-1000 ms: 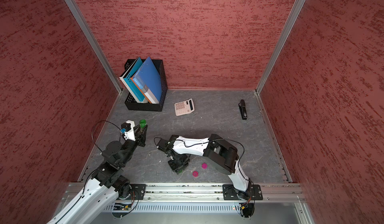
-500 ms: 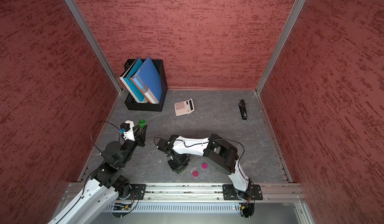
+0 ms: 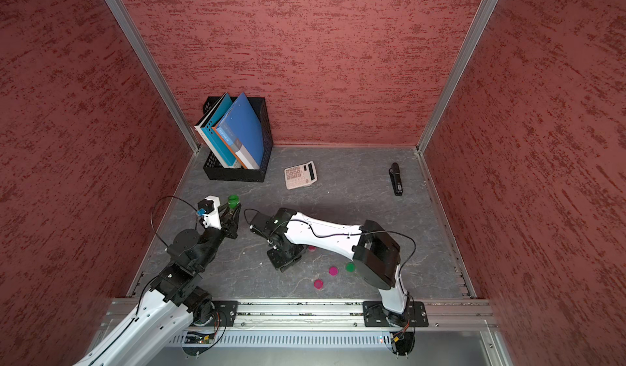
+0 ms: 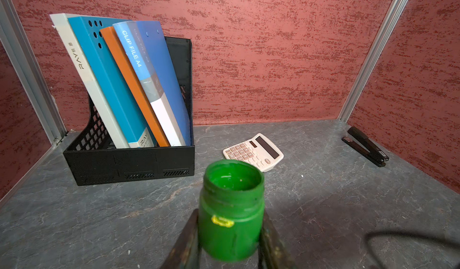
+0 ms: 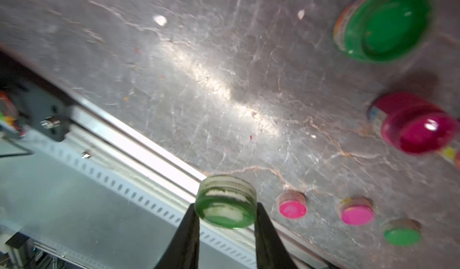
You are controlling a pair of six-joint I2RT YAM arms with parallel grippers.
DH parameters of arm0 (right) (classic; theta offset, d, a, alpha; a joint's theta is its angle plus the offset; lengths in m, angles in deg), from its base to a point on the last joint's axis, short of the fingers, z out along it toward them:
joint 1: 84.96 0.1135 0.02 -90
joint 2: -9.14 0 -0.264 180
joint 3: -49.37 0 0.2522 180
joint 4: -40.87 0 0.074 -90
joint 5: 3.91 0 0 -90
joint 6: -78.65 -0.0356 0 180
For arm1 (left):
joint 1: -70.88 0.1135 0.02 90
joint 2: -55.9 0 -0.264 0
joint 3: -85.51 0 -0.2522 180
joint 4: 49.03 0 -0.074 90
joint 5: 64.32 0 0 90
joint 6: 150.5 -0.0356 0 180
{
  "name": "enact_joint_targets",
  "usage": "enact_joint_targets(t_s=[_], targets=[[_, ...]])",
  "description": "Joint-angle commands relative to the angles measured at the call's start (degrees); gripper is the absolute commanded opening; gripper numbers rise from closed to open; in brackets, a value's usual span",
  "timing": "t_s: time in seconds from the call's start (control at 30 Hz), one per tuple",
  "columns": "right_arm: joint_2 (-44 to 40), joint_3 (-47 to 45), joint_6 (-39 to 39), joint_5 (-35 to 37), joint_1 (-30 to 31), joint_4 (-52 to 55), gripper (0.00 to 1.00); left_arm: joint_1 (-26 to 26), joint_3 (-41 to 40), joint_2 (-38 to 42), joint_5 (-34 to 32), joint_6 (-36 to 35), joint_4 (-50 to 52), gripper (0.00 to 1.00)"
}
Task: Close the paint jar lid
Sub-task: Pick up the lid from the center of the board, then close the lid on the paint jar.
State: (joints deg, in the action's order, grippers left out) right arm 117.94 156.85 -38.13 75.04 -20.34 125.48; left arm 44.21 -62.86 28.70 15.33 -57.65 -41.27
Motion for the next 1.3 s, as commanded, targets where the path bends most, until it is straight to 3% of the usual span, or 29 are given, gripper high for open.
enact_joint_targets(t_s=[0.0, 0.23, 0.4, 0.5, 0.57, 0.73, 1.27], targets=[[-4.8, 3.5, -1.1, 1.6, -1.7, 8.5, 0.25, 0.4, -1.1, -2.2, 2.1, 1.1, -6.0, 0.29], [-6.7, 17.2, -0.3, -0.9, -7.9, 16.0, 0.26, 0.1, -1.3, -10.3, 13.1, 1.4, -14.1, 0.29], [1.7, 39.9, 4.7, -2.6, -10.4, 27.6, 0.26, -3.7, 0.3, -13.0, 20.2, -0.9, -15.5, 0.29], [7.5, 54.9, 6.2, -8.8, -12.9, 32.9, 0.26, -7.2, 1.7, -12.9, 22.2, -2.5, -13.9, 0.29], [8.7, 56.6, 5.3, -14.4, -15.0, 32.8, 0.27, -10.1, 2.3, -12.7, 22.4, -3.1, -13.1, 0.29], [9.2, 54.5, 6.2, -13.6, -15.4, 32.9, 0.26, -15.2, 2.5, -12.1, 19.2, -5.0, -12.2, 0.29], [7.0, 46.6, 7.7, -10.3, -15.5, 33.0, 0.26, -16.7, 3.0, -14.2, 14.5, -9.4, -11.2, 0.28]])
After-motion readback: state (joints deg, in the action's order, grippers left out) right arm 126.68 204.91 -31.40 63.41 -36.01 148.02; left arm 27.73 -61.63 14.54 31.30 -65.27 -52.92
